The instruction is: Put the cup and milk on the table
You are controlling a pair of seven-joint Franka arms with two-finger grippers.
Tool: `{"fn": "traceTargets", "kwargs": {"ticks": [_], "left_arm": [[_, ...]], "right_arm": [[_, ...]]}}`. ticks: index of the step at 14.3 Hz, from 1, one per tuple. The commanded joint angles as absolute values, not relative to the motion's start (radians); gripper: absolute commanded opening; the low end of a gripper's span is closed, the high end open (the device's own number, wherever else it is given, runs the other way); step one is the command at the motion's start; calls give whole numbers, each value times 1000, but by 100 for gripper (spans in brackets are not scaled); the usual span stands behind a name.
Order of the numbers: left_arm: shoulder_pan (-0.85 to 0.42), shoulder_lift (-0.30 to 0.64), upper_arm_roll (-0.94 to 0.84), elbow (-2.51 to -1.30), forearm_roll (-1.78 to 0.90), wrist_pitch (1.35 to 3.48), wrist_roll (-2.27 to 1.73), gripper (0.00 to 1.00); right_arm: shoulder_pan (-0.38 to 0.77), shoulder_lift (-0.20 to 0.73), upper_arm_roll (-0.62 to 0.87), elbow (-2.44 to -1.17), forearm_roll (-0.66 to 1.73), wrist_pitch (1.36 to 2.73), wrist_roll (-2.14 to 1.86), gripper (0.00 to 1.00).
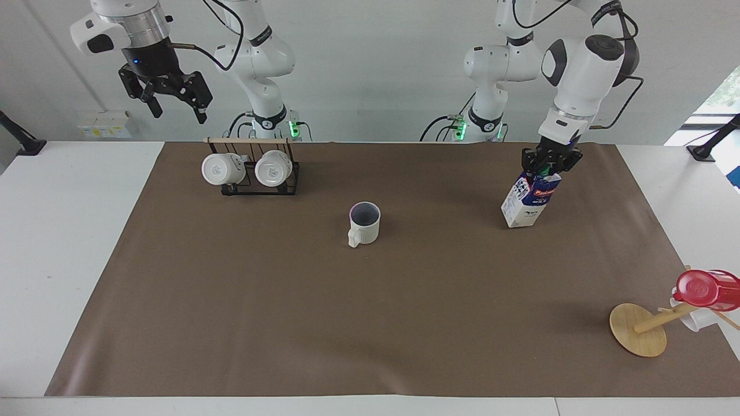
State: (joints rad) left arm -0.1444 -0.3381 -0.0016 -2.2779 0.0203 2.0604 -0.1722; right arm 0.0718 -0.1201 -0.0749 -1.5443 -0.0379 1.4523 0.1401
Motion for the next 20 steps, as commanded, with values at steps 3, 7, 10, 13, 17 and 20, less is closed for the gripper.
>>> {"fn": "traceTargets", "kwargs": {"ticks": [3, 7, 10, 13, 17, 20], "left_arm": [[-206, -269, -87, -2149, 43, 1991, -383, 50], [-280, -144, -94, -2011, 37, 1994, -426, 50], [-395, -56, -94, -1948, 43, 2013, -582, 50], [-443, 12, -94, -1885, 44, 2014, -626, 49], [-524, 63, -95, -1876, 112, 2057, -759, 49], [-532, 75, -95, -1878, 115, 2092, -769, 49]], "right_arm": [[64, -136, -74, -1565, -18, 1457, 104, 100], [61, -135, -81, -1562, -12, 1456, 107, 100], [60, -135, -83, -1560, -12, 1451, 107, 100], [61, -135, -81, -1560, -12, 1451, 107, 100], [60, -135, -83, -1562, -11, 1451, 107, 100], [60, -135, -83, -1560, -11, 1451, 107, 100]]}}
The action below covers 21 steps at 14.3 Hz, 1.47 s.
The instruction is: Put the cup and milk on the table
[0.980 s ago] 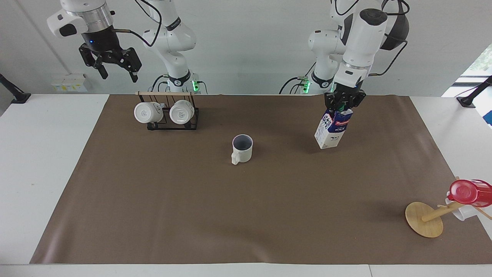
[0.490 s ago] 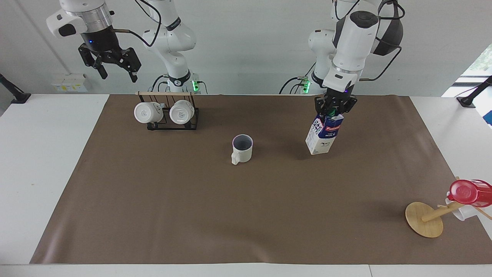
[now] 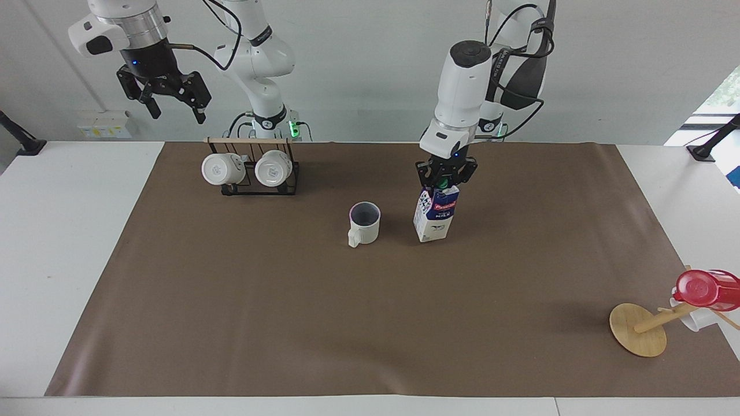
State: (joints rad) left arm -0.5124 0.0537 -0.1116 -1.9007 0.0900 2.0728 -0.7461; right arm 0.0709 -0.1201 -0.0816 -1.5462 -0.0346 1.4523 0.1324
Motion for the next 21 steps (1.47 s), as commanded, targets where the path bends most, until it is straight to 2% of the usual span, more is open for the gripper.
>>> {"fn": "traceTargets", "kwargs": {"ticks": [1, 14, 19, 20, 21], "left_arm": [[-534, 77, -95, -1878, 115, 2100, -770, 49], [-575, 103, -95, -1901, 155, 2135, -811, 50], [-577, 101, -95, -1913, 155, 2148, -799, 58], [-577, 101, -95, -1914, 155, 2146, -798, 61], [-578, 101, -97, -1914, 155, 2145, -798, 68]], "right_arm": [[61, -135, -83, -1560, -11, 1451, 107, 100], [60, -135, -83, -1560, -11, 1451, 107, 100], [61, -135, -83, -1560, -11, 1451, 107, 100], [60, -135, -83, -1560, -11, 1451, 107, 100], [60, -135, -83, -1560, -11, 1451, 107, 100]]}}
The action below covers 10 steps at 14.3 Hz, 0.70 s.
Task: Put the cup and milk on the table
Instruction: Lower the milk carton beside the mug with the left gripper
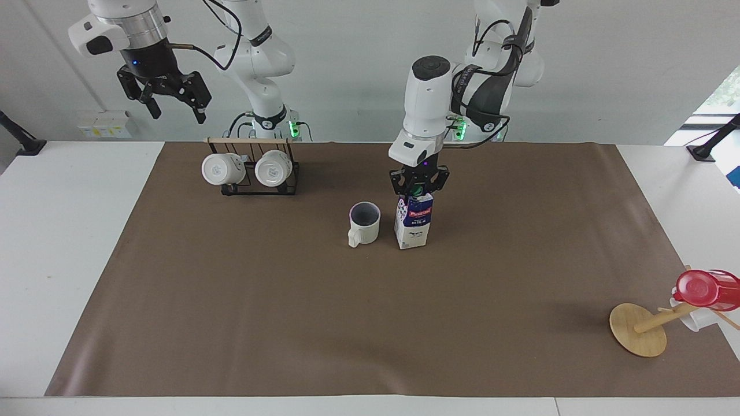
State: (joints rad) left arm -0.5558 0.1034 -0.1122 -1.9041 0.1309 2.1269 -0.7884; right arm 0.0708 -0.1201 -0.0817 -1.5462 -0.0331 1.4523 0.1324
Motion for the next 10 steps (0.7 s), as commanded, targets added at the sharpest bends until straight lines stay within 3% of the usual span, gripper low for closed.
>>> {"fn": "traceTargets", "kwargs": {"ticks": [1, 5, 10], "left_arm": [[-583, 101, -97, -1914, 155, 2140, -798, 75], [-592, 100, -97, -1910, 155, 2129, -798, 99], [-584, 83, -97, -1849, 141, 2039, -795, 100]], "right_arm": [[60, -135, -83, -1560, -11, 1451, 107, 100], [61, -135, -83, -1560, -11, 1451, 107, 100], [60, -135, -83, -1560, -11, 1451, 107, 100]]}}
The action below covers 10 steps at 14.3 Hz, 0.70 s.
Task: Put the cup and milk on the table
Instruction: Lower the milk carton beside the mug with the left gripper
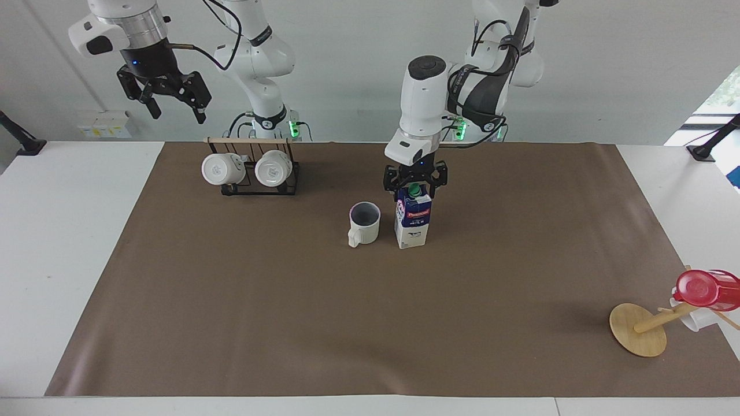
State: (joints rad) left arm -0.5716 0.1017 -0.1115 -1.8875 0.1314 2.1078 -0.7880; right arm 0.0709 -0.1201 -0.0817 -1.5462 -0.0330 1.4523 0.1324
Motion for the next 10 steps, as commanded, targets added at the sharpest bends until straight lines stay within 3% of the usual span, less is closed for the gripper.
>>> {"fn": "traceTargets", "kwargs": {"ticks": [1, 4, 10], "left_arm": [[-578, 83, -95, -1817, 137, 1998, -793, 100], [-568, 83, -81, -1715, 117, 1872, -764, 100], [-404, 81, -81, -1563, 75, 1662, -533, 100]], "right_arm": [[61, -135, -83, -1560, -11, 1451, 107, 100], [60, -135, -83, -1560, -11, 1451, 107, 100], [61, -135, -83, -1560, -11, 1451, 107, 100]]}}
